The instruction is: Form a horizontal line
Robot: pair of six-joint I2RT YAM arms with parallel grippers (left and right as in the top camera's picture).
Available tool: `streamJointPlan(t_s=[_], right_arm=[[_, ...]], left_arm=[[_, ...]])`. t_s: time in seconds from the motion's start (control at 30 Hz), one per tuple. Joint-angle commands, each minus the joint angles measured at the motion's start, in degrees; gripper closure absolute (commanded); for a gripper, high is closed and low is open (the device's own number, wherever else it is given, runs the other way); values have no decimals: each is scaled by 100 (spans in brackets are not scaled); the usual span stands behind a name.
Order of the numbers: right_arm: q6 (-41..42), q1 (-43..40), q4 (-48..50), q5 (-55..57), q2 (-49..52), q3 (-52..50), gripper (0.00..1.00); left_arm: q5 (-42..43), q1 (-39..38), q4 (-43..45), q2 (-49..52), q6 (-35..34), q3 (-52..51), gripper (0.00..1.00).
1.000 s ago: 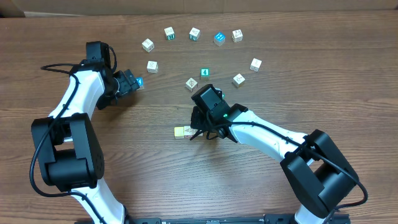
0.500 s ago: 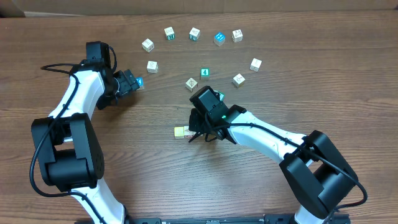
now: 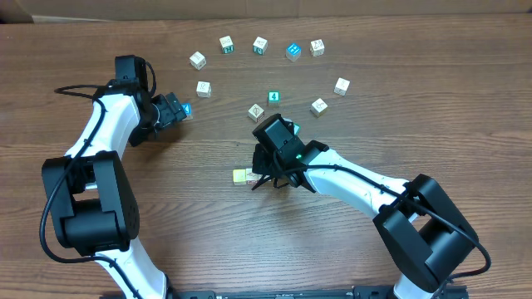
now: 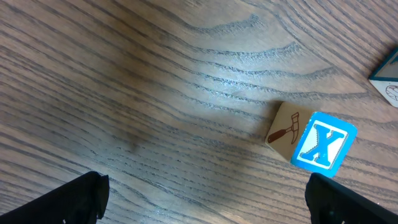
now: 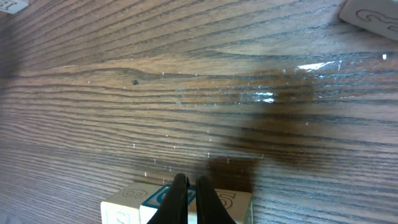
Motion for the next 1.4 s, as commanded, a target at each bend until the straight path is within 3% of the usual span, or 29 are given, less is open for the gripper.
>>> streamJointPlan(t_s=[0.0, 1.37], right_arm=[[2, 35, -61, 109, 28, -13, 96], [-4, 35, -157, -212, 28, -13, 96]], left_arm=[[-39, -37, 20, 63, 7, 92, 1], [-39, -37, 20, 63, 7, 92, 0]])
